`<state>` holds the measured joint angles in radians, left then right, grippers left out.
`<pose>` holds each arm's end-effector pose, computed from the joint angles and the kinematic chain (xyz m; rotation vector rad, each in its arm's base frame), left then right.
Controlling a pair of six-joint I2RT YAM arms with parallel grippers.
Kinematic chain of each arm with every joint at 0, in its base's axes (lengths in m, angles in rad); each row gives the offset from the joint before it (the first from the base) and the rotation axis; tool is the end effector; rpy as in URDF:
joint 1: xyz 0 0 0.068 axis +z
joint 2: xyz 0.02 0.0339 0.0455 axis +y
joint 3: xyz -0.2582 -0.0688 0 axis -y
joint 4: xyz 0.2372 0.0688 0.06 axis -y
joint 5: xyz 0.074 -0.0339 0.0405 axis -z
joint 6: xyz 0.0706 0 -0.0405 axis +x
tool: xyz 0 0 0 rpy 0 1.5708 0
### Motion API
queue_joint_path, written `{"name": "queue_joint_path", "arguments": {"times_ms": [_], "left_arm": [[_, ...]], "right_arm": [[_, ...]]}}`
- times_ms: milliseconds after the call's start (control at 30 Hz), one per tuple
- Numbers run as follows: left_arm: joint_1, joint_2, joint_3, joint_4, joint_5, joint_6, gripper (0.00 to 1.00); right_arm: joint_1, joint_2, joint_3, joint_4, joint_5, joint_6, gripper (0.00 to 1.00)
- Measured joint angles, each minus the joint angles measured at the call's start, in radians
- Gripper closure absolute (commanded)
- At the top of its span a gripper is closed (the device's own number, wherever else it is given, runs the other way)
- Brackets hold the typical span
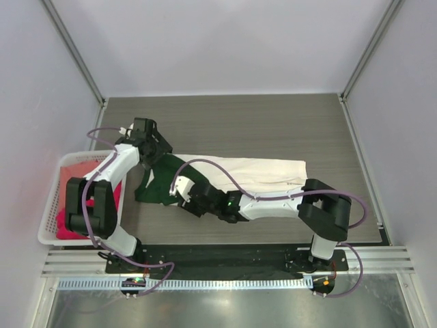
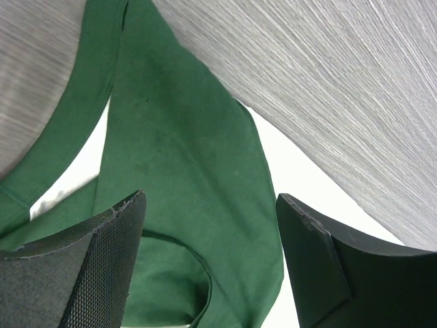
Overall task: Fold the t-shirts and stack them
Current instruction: Fold the tshirt
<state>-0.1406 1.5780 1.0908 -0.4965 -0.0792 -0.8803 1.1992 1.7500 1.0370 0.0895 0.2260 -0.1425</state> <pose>0.3370 -0.0420 0.1935 -0.9601 2.3912 -0.2915 0.1602 0.3675 0.1744 -1.2641 1.7981 0.3519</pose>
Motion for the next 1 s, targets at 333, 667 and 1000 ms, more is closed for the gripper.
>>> {"name": "queue_joint_path", "arguments": {"times_ms": [333, 667, 1000], "left_arm": [[0.0, -0.025, -0.007, -0.018, -0.006, -0.003, 0.21], [0.006, -0.025, -0.008, -0.018, -0.006, -0.003, 0.22], [0.006, -0.025, -0.034, -0.017, -0.004, -0.002, 0.22]], "right_arm": [[0.022, 0.1, 0.079, 0.007, 0.045, -0.072, 0.51], [0.022, 0.182, 0.122, -0.014, 0.064, -0.103, 0.95], [0.003, 0.112, 0.084, -0.015, -0.008, -0.027, 0.99]]}}
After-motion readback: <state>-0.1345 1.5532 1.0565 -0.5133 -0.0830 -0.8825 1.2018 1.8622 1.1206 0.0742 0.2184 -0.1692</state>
